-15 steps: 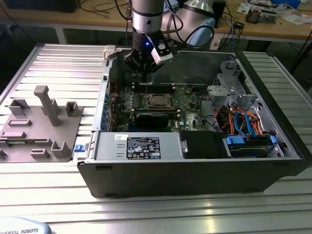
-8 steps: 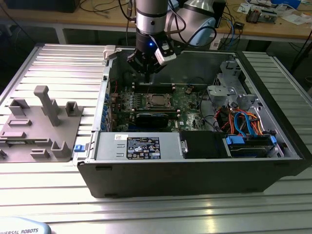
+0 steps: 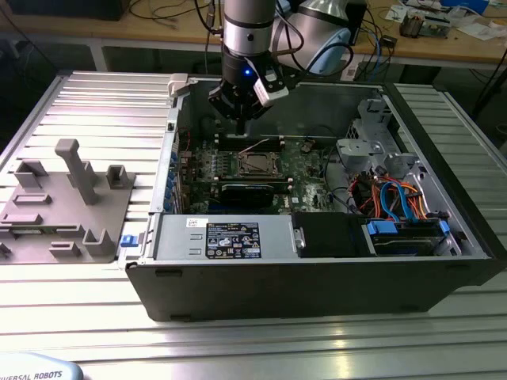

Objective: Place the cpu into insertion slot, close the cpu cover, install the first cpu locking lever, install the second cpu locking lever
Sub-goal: 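Install the first cpu locking lever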

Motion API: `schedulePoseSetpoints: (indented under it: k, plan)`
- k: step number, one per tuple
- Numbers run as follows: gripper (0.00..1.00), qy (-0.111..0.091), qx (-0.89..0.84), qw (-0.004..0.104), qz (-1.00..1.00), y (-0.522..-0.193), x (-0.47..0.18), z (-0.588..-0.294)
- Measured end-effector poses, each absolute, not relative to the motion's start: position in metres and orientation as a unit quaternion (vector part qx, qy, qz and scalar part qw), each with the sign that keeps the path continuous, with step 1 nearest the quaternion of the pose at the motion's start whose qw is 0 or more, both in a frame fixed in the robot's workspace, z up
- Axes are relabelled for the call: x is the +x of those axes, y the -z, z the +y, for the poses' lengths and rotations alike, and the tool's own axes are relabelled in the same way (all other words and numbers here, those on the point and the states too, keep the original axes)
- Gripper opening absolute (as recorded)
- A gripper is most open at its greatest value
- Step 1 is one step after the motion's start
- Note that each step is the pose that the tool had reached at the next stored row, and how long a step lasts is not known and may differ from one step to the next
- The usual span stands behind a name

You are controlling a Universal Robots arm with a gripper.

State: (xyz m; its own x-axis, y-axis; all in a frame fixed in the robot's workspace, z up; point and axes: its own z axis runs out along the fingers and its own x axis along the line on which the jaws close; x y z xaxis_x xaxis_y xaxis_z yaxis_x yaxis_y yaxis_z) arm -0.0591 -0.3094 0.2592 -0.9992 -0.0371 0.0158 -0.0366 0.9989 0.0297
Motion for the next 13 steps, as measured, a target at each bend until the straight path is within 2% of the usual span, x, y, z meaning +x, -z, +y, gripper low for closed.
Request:
schedulePoseSetpoints:
  k: [13]
  plan:
    - [0.11,0.015,0.018,0.008,-1.000,-0.242,-0.046,-0.309]
